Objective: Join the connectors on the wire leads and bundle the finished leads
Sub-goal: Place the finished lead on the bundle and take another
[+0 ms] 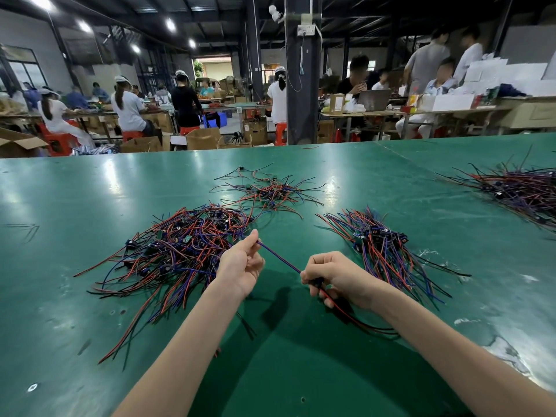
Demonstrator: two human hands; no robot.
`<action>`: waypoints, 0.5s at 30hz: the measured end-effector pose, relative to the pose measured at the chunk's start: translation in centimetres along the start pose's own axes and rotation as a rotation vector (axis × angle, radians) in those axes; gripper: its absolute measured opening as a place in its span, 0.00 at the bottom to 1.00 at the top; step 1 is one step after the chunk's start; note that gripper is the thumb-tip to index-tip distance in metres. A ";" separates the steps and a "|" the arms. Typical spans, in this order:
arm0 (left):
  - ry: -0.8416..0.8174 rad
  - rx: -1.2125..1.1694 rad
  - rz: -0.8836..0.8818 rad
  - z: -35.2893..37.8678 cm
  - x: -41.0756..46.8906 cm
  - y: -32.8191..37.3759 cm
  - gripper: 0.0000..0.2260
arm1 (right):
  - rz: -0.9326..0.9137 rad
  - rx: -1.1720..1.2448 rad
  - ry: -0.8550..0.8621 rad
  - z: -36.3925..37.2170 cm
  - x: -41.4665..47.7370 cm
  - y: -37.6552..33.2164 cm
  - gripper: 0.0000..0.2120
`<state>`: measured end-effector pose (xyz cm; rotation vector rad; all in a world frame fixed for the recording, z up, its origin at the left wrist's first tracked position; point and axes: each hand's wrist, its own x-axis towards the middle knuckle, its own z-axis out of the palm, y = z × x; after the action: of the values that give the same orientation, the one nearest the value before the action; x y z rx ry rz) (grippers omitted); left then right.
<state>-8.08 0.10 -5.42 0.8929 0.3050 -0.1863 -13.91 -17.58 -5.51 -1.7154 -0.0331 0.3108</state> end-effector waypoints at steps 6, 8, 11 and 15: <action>-0.005 -0.051 0.008 -0.1 0.0 0.4 0.06 | 0.002 -0.017 -0.011 -0.3 0.0 0.1 0.10; -0.002 -0.065 0.005 0.0 -0.1 0.4 0.08 | 0.007 -0.019 -0.016 -0.3 0.0 0.1 0.10; 0.016 -0.090 0.004 0.1 -0.2 0.3 0.10 | 0.009 -0.027 -0.030 -0.4 -0.1 0.0 0.09; 0.026 -0.143 0.021 0.0 0.0 0.3 0.12 | 0.020 -0.058 -0.100 -0.6 -0.2 -0.1 0.09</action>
<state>-7.96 0.24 -5.23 0.7576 0.3283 -0.1317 -13.96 -18.16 -5.32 -1.7577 -0.0987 0.4137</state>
